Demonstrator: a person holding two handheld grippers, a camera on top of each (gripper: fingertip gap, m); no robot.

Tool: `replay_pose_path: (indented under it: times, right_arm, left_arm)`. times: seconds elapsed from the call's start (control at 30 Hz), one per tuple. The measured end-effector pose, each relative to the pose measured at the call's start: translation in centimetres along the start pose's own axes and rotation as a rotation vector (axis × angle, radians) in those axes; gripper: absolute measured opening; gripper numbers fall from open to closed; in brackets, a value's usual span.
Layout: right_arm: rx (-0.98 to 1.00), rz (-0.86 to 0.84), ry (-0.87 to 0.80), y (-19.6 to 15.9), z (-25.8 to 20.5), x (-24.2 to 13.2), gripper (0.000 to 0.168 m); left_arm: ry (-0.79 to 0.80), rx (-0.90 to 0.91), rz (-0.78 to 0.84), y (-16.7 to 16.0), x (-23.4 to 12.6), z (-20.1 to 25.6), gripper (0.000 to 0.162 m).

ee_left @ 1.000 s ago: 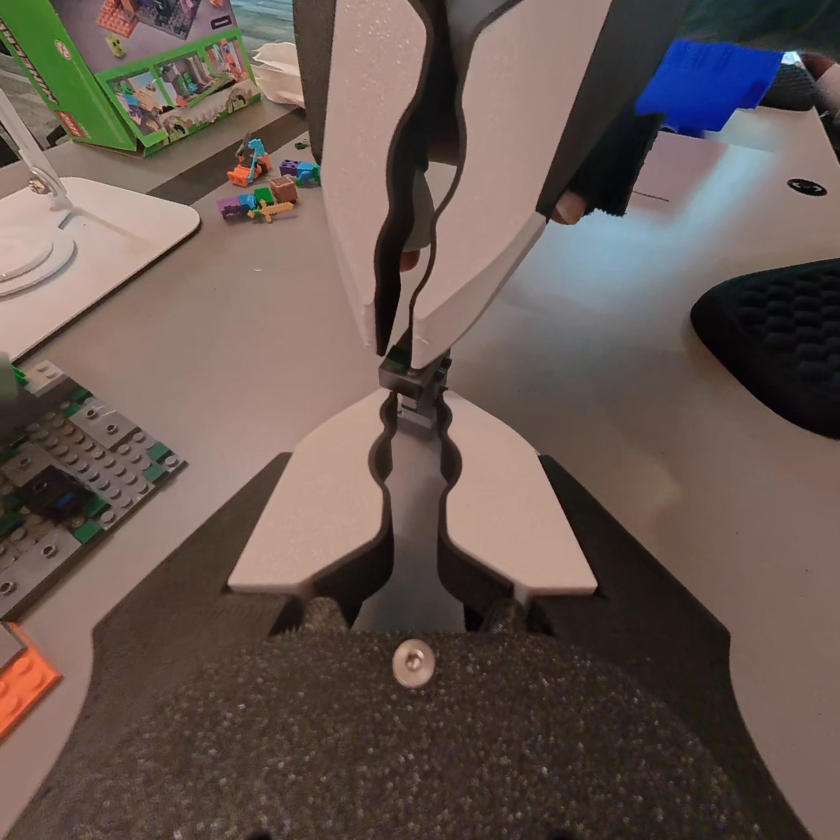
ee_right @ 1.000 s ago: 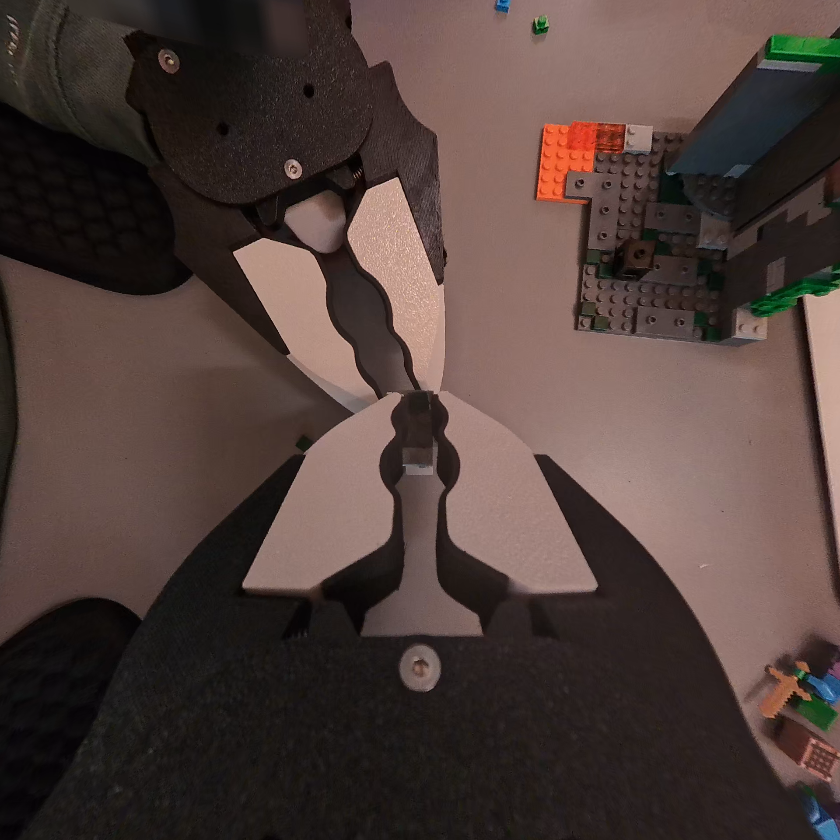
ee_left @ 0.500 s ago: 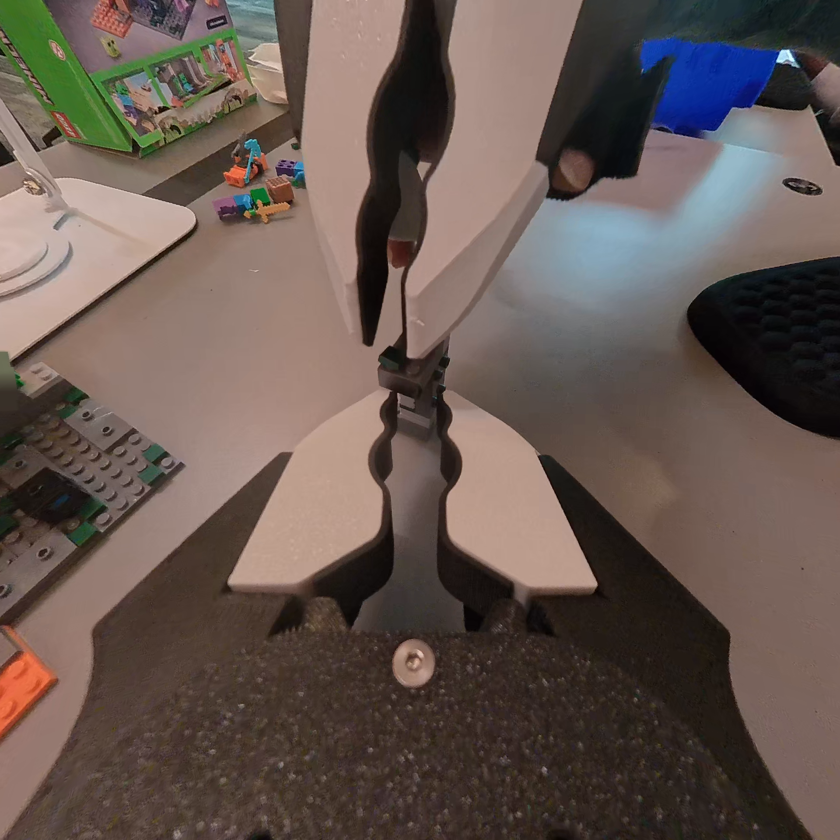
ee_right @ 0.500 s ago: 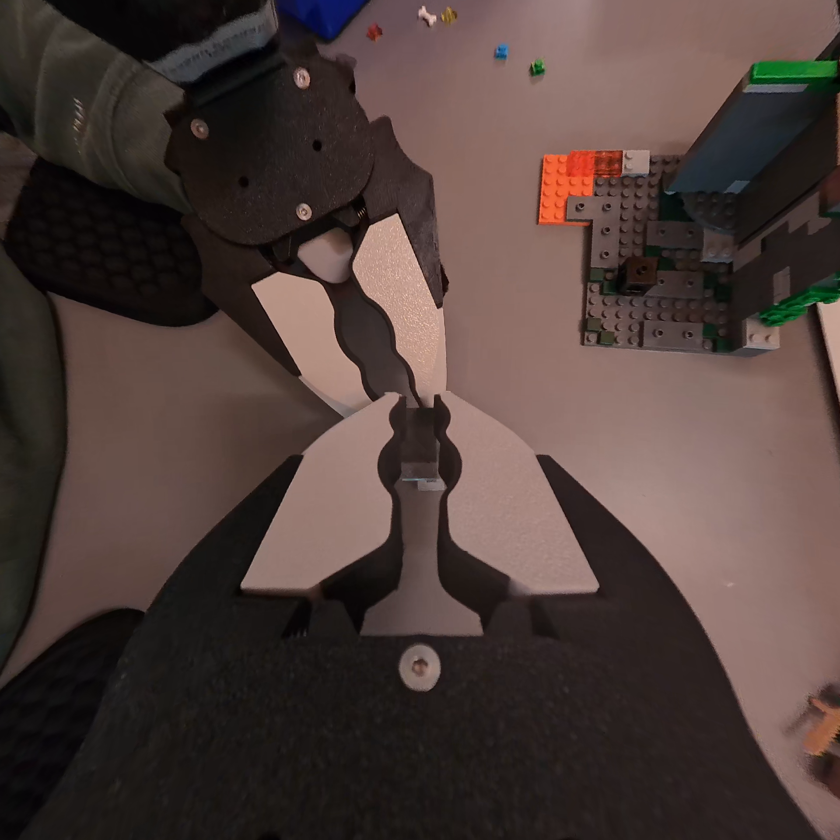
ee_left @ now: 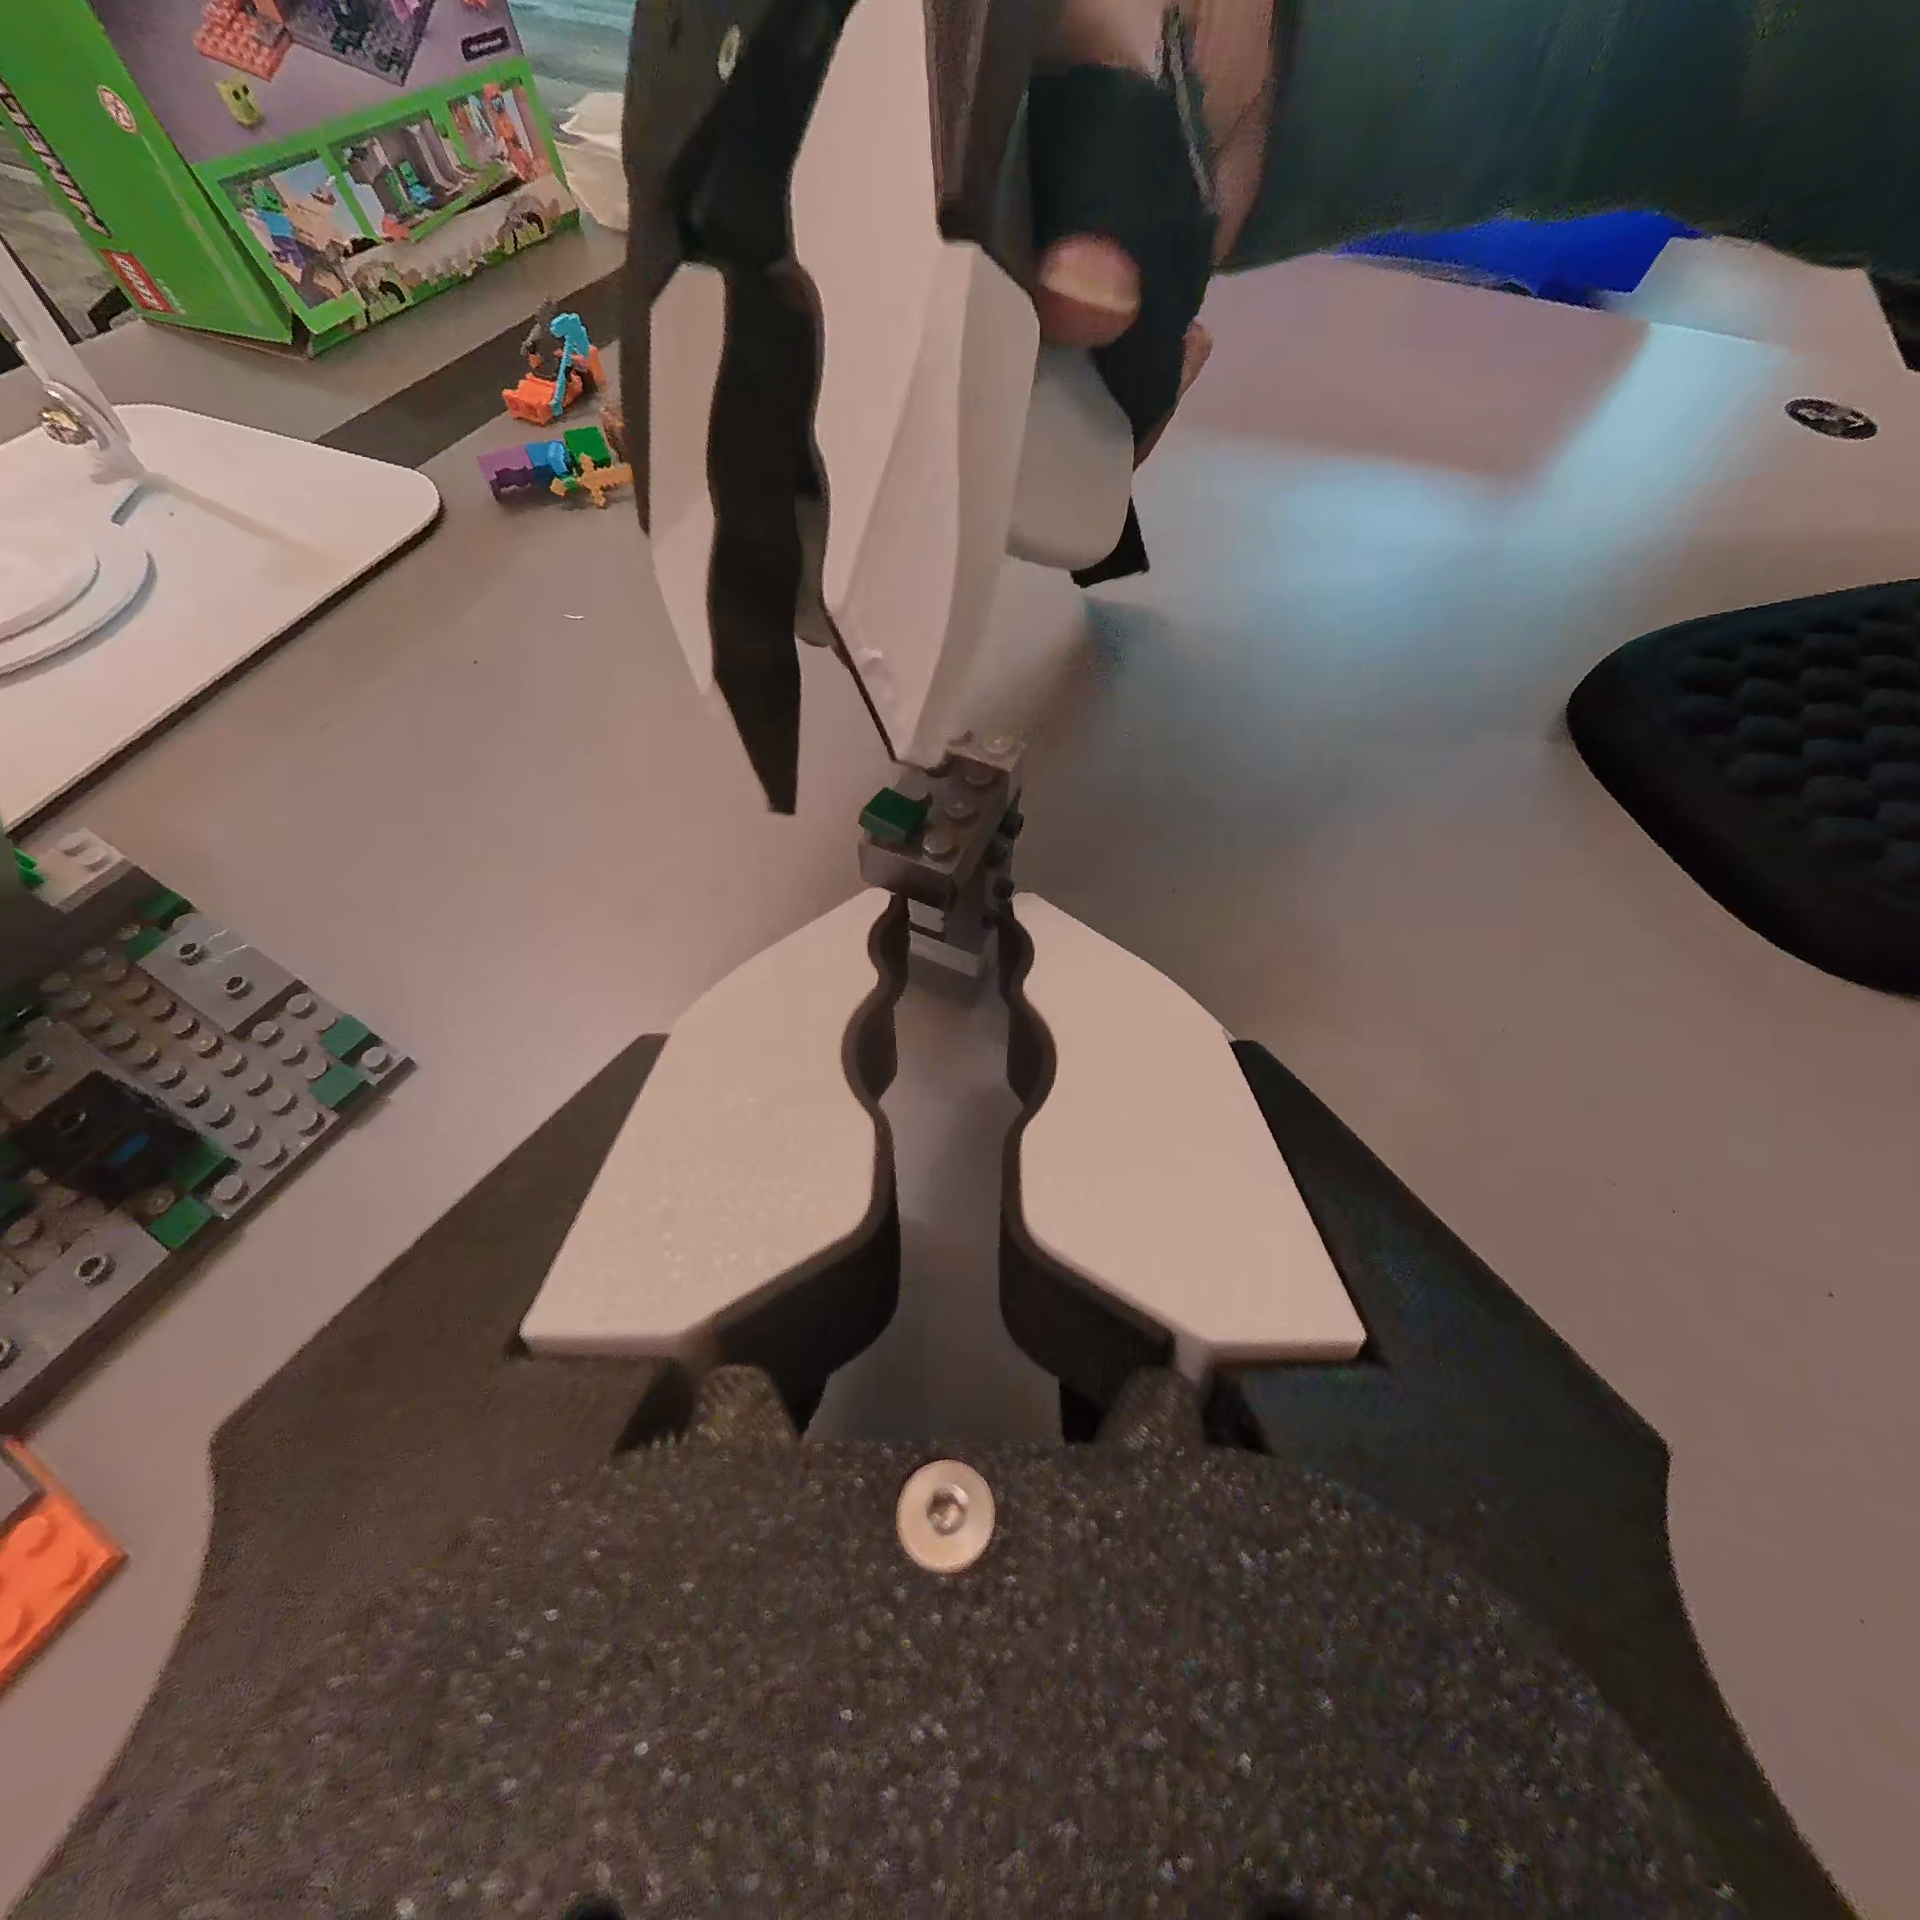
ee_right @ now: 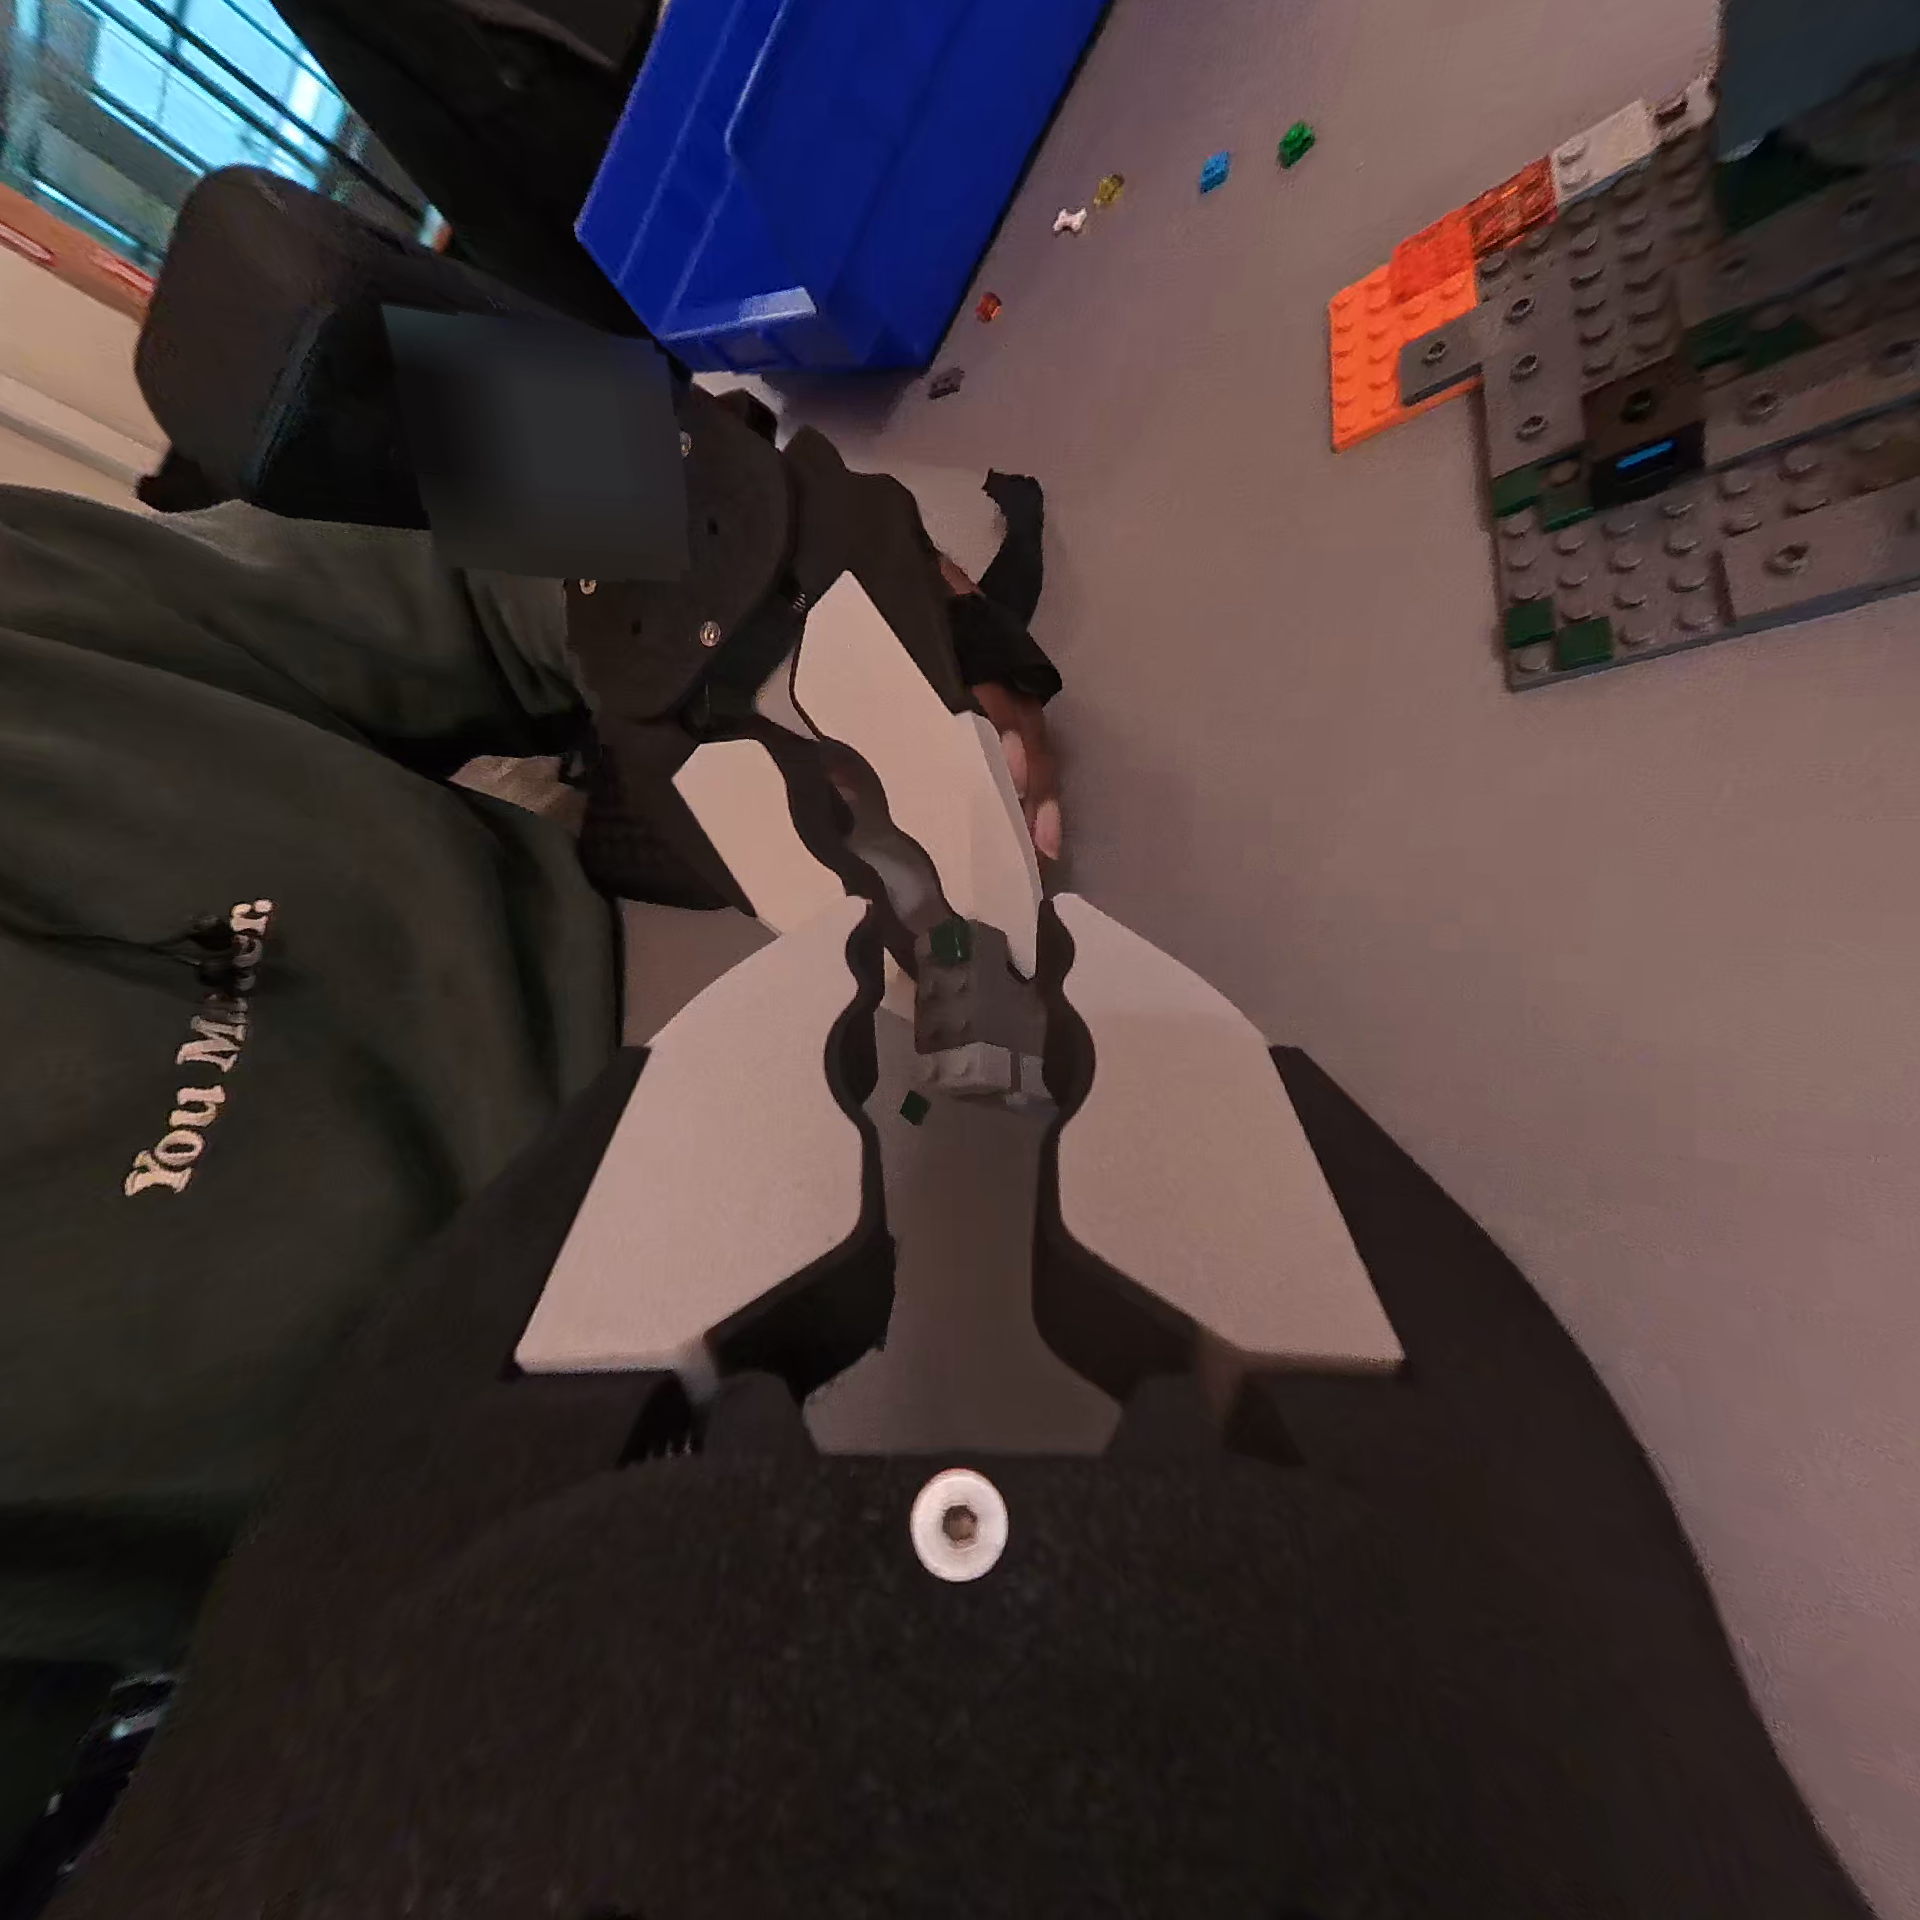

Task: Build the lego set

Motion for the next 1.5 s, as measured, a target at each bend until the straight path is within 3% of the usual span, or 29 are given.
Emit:
replay_pose_path:
  times: [0.47,1.5]
  right_arm:
    - [0.094,-0.008,0.097,-1.6,1.0,0.8,0.030]
    - [0.056,-0.047,0.076,-1.3,0.8,1.1,0.029]
  left_arm:
    - [0.003,0.004,-0.001,0.0,0.0,0.0,0.016]
    - [-0.009,0.018,-0.007,-0.1,0.0,0.2,0.017]
Point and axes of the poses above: each gripper's, where its closed fingertips meet, x out along the fingers, y out of its top, z = x × y across the jaws, the point moved 7 cm from there along -x, back along the fingers, and after that the axes turned 10 degrees about z, right-handed, at the moved point
